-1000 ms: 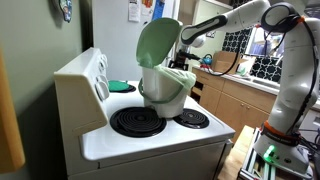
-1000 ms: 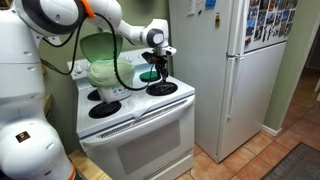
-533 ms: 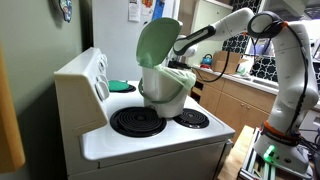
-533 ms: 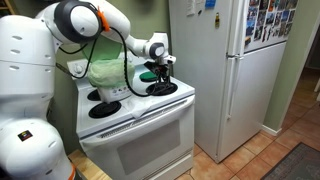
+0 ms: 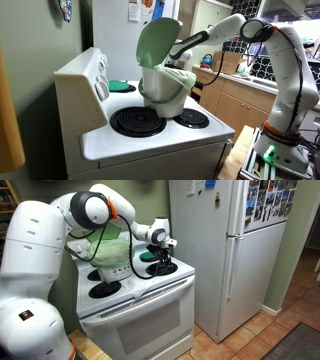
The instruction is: Use the clamp tongs to pick up the paper towel and put it in the waste bin and then put the clamp tongs back on the right front plate of the stove
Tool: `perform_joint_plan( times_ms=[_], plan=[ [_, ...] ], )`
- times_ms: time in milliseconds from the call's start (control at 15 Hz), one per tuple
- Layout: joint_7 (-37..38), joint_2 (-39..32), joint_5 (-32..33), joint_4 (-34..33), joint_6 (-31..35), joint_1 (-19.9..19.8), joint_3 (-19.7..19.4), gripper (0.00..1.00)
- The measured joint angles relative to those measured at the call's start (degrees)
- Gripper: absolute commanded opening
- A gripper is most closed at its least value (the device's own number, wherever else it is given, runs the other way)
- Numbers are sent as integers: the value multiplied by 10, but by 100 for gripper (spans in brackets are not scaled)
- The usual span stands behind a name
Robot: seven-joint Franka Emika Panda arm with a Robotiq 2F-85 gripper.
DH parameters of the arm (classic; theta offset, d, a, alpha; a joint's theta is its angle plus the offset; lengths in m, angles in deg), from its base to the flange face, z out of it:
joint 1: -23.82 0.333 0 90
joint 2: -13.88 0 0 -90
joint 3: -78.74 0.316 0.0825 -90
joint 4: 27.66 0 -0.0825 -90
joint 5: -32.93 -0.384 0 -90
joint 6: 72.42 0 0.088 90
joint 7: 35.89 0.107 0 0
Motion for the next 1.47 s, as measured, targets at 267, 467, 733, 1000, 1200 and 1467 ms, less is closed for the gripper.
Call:
perform_joint_plan(
  times_ms=[267,467,733,1000,1200,1467],
  plan=[
    [0,-17,-9,-18,-1,3,2,89],
    [1,-25,-9,-25,-8,3,1,85],
    [1,-30,-9,-34,-24,3,0,88],
    [3,-36,-9,-47,-44,4,-1,51],
    [9,-36,-10,-57,-60,6,0,28],
    [16,-40,-10,-71,-74,10,0,8]
  ],
)
